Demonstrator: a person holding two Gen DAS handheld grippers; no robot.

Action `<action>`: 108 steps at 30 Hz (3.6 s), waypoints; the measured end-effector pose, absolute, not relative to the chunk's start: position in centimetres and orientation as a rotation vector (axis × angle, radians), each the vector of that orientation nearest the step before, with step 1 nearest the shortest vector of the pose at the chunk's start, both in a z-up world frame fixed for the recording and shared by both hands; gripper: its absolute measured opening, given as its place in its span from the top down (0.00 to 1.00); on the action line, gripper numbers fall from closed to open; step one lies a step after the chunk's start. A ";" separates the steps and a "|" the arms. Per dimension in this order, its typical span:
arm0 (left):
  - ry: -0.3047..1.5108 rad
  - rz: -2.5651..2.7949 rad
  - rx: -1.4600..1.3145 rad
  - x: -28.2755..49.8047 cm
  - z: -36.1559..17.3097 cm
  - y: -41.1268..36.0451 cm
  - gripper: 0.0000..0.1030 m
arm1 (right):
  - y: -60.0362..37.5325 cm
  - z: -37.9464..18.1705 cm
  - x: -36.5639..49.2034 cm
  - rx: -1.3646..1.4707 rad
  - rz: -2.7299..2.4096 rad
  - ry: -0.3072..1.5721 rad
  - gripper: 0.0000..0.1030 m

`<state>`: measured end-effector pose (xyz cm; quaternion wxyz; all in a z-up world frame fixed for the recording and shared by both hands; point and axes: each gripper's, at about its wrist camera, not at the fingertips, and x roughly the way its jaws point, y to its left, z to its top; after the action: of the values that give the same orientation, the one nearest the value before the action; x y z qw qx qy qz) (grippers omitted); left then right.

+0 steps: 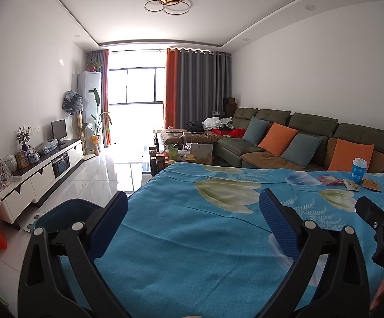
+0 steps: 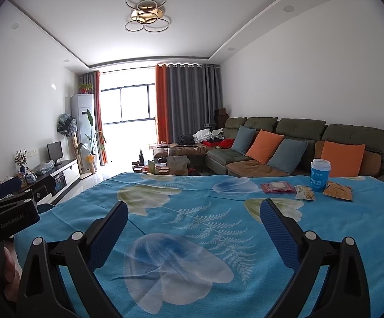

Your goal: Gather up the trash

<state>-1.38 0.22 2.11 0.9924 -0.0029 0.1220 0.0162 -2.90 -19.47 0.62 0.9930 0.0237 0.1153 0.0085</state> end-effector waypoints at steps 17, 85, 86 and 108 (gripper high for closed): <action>0.244 0.033 -0.009 -1.4 2.2 0.1 0.05 | -19.5 0.6 -2.9 0.049 0.012 0.230 0.07; 0.227 0.029 -0.013 -0.5 3.0 -0.4 0.05 | -19.4 1.2 -3.4 0.058 -0.007 0.192 0.07; 0.225 0.027 -0.013 -0.5 2.9 -0.4 0.05 | -19.4 1.1 -3.6 0.059 -0.007 0.191 0.07; 0.226 0.025 -0.008 -0.5 2.7 -0.4 0.05 | -19.1 1.3 -4.1 0.058 -0.017 0.185 0.07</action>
<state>-0.49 -0.45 2.72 0.9936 -0.0040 0.1126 0.0127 -4.08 -19.07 1.27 0.9953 0.0289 0.0924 -0.0083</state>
